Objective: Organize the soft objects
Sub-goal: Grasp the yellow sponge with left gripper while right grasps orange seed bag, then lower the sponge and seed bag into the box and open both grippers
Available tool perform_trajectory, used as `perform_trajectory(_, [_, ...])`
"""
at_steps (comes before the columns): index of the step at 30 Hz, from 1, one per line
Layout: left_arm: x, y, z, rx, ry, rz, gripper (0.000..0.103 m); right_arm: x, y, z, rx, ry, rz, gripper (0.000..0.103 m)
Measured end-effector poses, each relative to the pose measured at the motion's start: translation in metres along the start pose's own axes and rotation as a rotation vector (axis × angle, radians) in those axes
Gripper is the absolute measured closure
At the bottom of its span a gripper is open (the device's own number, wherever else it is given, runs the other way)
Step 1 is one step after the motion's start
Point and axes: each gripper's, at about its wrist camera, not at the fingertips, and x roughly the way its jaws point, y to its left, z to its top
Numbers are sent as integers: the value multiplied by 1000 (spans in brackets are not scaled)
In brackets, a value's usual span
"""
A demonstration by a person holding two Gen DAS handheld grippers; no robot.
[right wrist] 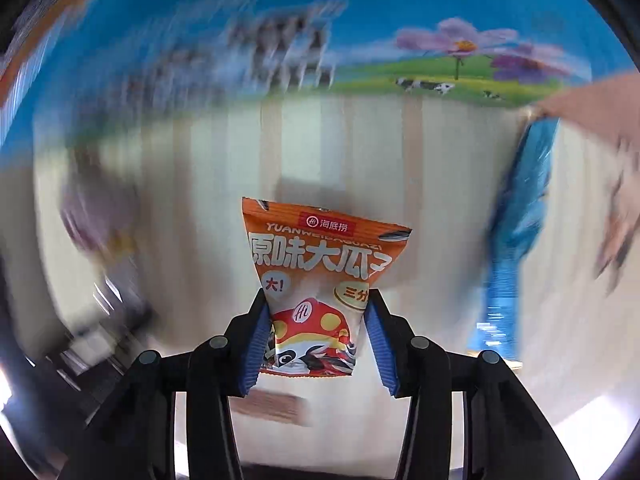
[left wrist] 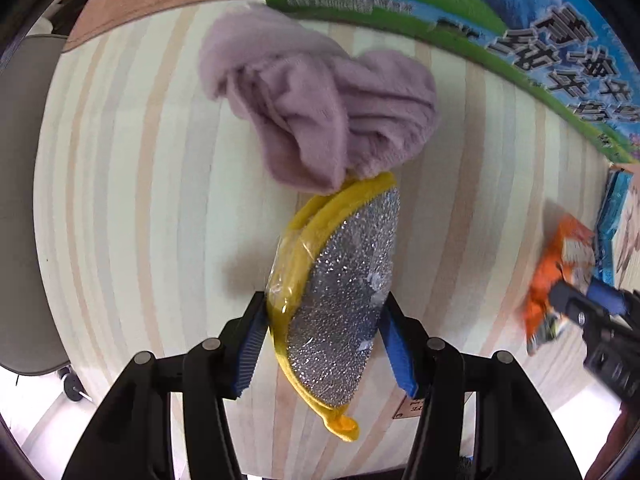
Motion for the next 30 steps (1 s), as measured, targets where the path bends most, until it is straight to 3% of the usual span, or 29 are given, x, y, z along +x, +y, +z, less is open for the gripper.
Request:
perform_trajectory(4, [2, -13, -1, 29, -4, 30, 52, -1, -1, -8, -30, 12, -14, 51])
perform_trajectory(6, [4, -19, 0, 32, -4, 25, 53, 0, -6, -9, -12, 16, -17, 43])
perform_trajectory(10, [2, -25, -3, 38, -13, 28, 55, 11, -10, -7, 67, 57, 54, 43])
perform_trajectory(15, [-23, -34, -13, 61, -47, -4, 56, -2, -16, -16, 84, 13, 73, 55])
perform_trajectory(18, [-56, -43, -21, 82, -94, -48, 56, -31, -18, -32, 52, -37, 92, 57])
perform_trajectory(23, [-137, -64, -18, 128, -187, -164, 56, -123, -16, -45, -24, -160, 164, 58])
perform_trajectory(26, [-184, -69, 6, 152, -234, -206, 56, -178, -28, -50, -63, -243, 184, 58])
perform_trajectory(30, [-230, -69, 60, 159, -272, -203, 56, -226, -17, -17, -84, -322, 198, 58])
